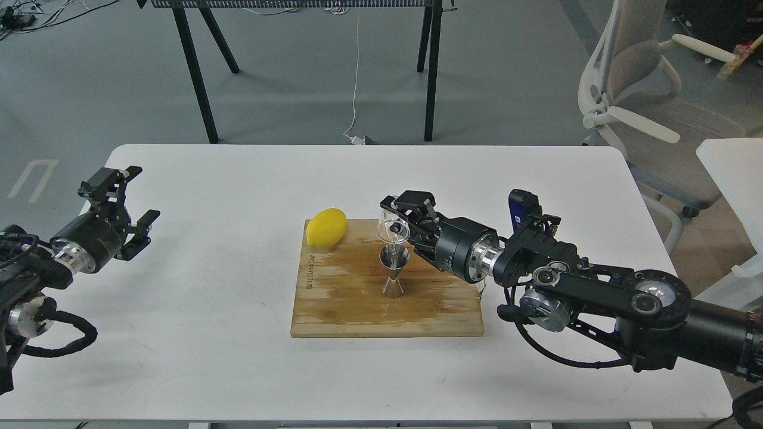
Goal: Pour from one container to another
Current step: 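Tilt the glass cup with the right gripper, pouring dark liquid into the jigger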
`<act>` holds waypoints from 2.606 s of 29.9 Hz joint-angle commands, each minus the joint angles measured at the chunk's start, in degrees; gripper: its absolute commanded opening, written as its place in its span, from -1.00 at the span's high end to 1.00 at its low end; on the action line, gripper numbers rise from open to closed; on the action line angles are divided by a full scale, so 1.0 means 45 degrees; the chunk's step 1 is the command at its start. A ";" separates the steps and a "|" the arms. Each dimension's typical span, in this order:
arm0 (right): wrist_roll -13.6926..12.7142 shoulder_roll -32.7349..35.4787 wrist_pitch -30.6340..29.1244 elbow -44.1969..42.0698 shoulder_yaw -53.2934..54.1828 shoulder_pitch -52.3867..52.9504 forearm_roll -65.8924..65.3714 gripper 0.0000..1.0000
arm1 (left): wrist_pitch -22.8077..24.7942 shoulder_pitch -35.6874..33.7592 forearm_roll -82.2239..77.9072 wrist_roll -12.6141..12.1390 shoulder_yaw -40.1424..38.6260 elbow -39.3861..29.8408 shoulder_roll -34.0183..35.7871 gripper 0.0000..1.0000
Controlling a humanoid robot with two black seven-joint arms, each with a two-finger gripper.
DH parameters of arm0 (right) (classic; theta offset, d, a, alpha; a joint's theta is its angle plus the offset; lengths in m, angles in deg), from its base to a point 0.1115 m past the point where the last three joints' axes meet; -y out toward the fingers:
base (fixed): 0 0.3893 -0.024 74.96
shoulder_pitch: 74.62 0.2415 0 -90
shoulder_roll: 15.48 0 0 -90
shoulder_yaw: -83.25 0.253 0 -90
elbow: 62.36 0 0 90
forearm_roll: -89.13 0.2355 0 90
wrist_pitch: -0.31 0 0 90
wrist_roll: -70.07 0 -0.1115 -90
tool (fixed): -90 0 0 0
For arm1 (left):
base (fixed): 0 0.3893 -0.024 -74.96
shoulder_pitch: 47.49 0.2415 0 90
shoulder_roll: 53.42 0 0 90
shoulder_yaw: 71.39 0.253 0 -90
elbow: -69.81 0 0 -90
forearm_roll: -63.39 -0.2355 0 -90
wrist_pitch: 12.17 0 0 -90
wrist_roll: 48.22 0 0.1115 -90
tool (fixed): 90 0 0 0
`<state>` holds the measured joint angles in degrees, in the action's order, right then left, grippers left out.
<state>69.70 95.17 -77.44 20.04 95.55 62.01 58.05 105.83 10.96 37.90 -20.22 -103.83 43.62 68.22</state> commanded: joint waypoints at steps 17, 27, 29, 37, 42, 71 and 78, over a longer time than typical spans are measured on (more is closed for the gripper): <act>0.0024 0.0079 0.0053 -0.0029 -0.0526 0.0322 -0.0729 0.32 | 0.0000 0.0000 0.0000 0.0000 0.0001 0.0000 0.0000 -0.98; 0.0024 0.0118 0.0053 -0.0068 -0.0565 0.0400 -0.1218 0.32 | 0.0000 -0.0020 0.0000 0.0000 0.0001 0.0000 0.0019 -0.98; 0.0024 0.0118 0.0053 -0.0068 -0.0565 0.0400 -0.1373 0.32 | 0.0000 -0.0020 0.0000 0.0000 0.0001 0.0000 0.0019 -0.98; 0.0044 0.0177 0.0053 -0.0107 -0.1013 0.0633 -0.1686 0.32 | 0.0000 -0.0020 0.0000 0.0000 0.0001 0.0000 0.0019 -0.98; 0.0063 0.0177 0.0073 -0.0107 -0.1171 0.0732 -0.1764 0.33 | 0.0000 -0.0019 0.0000 0.0000 0.0001 0.0000 0.0019 -0.98; 0.0083 0.0235 0.0073 -0.0146 -0.1952 0.1357 -0.2213 0.32 | 0.0000 0.0000 0.0000 0.0000 0.0020 0.0000 0.0000 -0.98; 0.0102 0.0235 0.0073 -0.0127 -0.2205 0.1532 -0.2291 0.32 | 0.0000 0.0000 0.0000 0.0000 0.0020 0.0000 0.0000 -0.98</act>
<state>70.17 96.22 -77.12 19.45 86.49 68.39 48.06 105.83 10.95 37.90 -20.22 -103.74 43.62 68.22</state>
